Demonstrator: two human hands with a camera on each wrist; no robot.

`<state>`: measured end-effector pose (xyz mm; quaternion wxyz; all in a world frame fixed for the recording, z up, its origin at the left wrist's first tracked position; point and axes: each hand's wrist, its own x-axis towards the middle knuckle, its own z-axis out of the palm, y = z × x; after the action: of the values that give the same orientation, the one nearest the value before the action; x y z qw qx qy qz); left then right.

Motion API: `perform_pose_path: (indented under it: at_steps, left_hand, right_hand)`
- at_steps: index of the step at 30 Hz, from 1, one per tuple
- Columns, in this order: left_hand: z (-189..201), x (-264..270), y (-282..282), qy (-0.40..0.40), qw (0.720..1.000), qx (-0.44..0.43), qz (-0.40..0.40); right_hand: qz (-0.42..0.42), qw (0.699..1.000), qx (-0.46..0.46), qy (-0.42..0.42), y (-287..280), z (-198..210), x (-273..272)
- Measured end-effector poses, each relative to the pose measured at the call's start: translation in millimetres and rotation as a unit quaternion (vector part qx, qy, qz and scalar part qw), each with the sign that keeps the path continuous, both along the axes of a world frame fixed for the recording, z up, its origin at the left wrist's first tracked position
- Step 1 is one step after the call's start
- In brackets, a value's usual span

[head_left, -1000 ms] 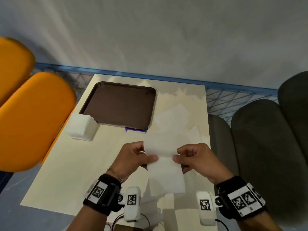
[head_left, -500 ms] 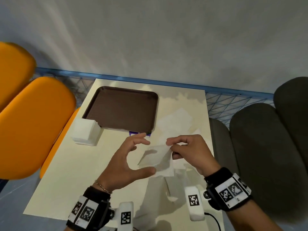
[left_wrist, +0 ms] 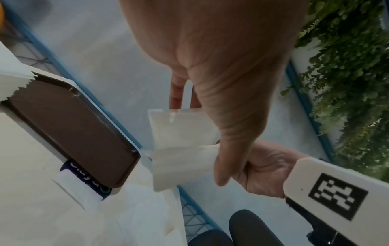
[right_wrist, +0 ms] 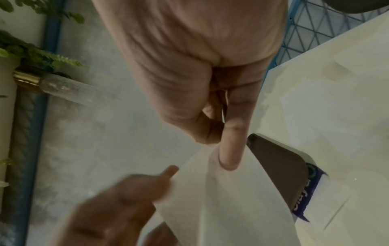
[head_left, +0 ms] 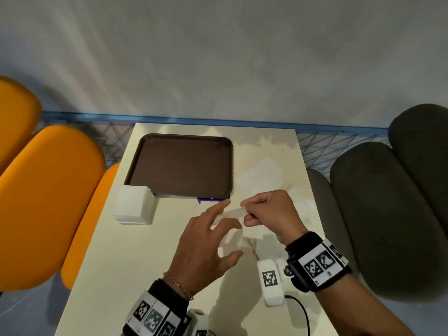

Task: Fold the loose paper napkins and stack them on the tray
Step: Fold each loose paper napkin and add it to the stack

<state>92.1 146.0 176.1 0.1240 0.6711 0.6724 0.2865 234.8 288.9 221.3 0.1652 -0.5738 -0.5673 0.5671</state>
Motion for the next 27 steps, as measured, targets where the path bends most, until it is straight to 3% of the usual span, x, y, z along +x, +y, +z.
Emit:
perform_pose_path:
  at_steps: [5,8,12,15,17,22,27]
  left_hand:
    - [-11.5,-18.8,-0.5,-0.022,0.999,-0.013,0.02]
    - [-23.7,-24.6,2.0,-0.029,0.998,0.036,0.047]
    - [-19.2,-41.0,2.0,-0.136,0.984,0.078,0.082]
    - [-10.9,-55.8,1.3,-0.242,0.964,0.023,0.104]
    - [-5.3,-64.9,0.8,-0.301,0.946,-0.015,0.121]
    - [17.9,-75.8,-4.7,-0.45,0.884,-0.053,0.115]
    - [29.2,-73.5,-8.9,-0.503,0.855,-0.043,0.118]
  right_hand:
    - [-0.025,0.999,-0.019,0.015,-9.5,-0.7,-17.6]
    - [-0.029,0.999,-0.027,0.019,-13.5,-1.5,-22.7]
    - [-0.001,0.999,-0.039,0.015,-15.2,0.5,-22.5]
    - [0.039,0.999,-0.009,0.024,-17.3,6.8,-19.4]
    - [0.081,0.993,0.082,0.017,-18.4,13.0,-14.8]
    - [0.218,0.954,0.202,0.049,-28.6,29.5,-10.8]
    - [0.18,0.955,0.224,0.068,-32.0,24.7,-17.7]
